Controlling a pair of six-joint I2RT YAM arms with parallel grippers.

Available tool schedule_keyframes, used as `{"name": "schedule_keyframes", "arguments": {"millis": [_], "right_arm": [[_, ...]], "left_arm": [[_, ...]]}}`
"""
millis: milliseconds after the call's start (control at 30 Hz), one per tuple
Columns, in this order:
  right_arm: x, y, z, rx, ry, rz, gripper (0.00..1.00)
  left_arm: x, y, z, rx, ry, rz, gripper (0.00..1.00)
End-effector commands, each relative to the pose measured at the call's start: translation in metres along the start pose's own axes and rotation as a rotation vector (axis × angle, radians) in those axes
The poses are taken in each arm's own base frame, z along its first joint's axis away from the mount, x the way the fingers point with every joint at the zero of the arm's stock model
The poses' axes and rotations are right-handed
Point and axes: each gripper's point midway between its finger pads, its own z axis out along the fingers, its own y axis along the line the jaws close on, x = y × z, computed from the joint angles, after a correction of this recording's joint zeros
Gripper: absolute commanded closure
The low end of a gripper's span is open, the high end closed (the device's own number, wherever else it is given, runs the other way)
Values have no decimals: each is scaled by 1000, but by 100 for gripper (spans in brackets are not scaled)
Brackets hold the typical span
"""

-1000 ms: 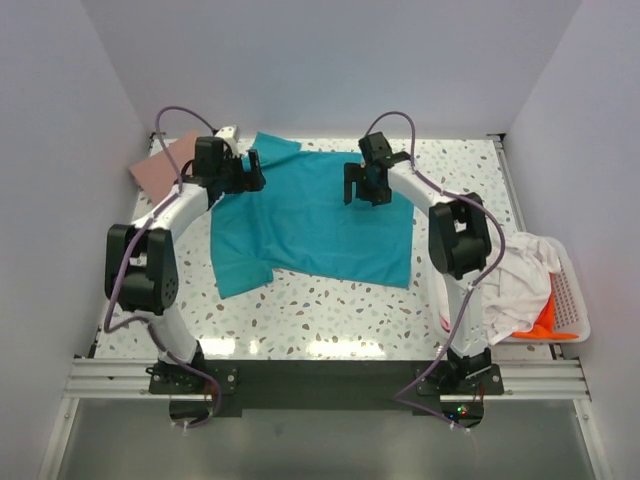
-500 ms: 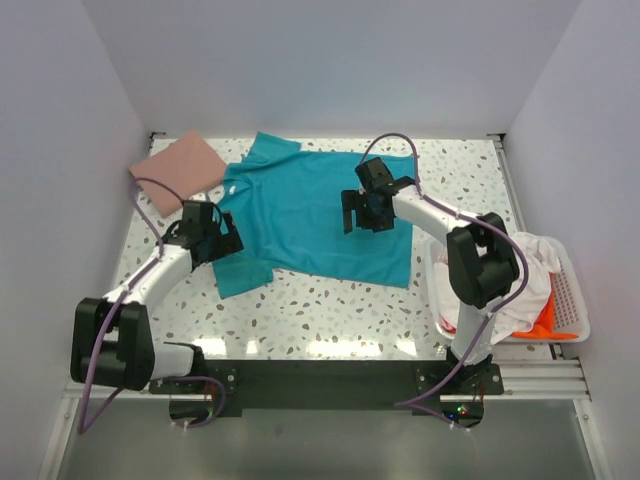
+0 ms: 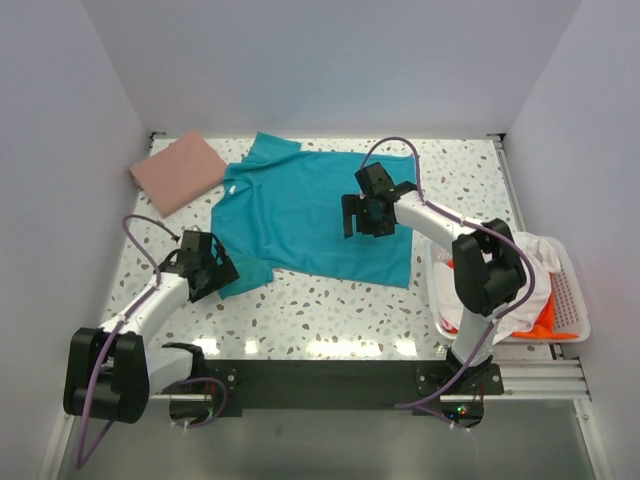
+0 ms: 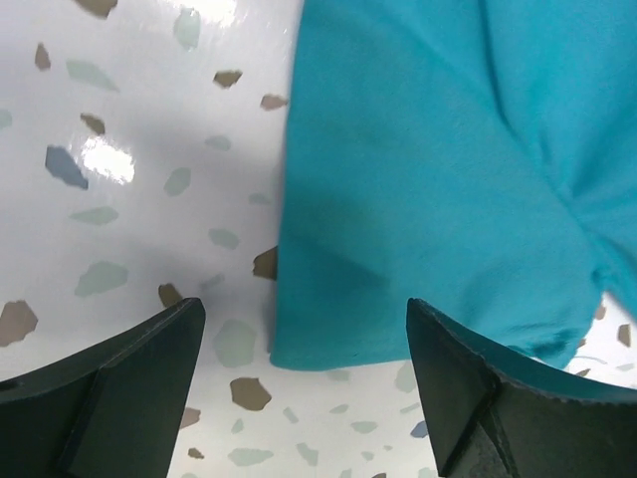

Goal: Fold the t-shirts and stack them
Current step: Fold the tshirt

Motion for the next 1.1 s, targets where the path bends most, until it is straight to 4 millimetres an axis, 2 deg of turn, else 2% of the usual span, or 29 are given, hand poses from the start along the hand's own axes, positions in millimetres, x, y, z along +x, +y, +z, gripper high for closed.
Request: {"name": "schedule_keyframes", "arguments": {"millis": [0,367,667,800,867,967,1067], "right_arm": [[-6,1,-18,6,-51,16,19],[-2,-3,-17,25,-39,23,19],[0,-5,-17,32,-36,32,19],[3,-7,-20,40,-37,35,19],[5,-10,-25,49,-42,35,19],[15,-17,-28,69,-23,32,19],[32,-29,-34,103,-5,32,19]], "left_arm": [[4,2,-4,4,-9,-50,14],[14,2,1,20,21,-35,46],[20,6,5,2,53,-16,61],[21,4,6,12,56,-11,76],[22,4,7,12,61,-6,87],[19,2,7,16,53,-4,100],[11,3,5,2,33,-3,100]]}}
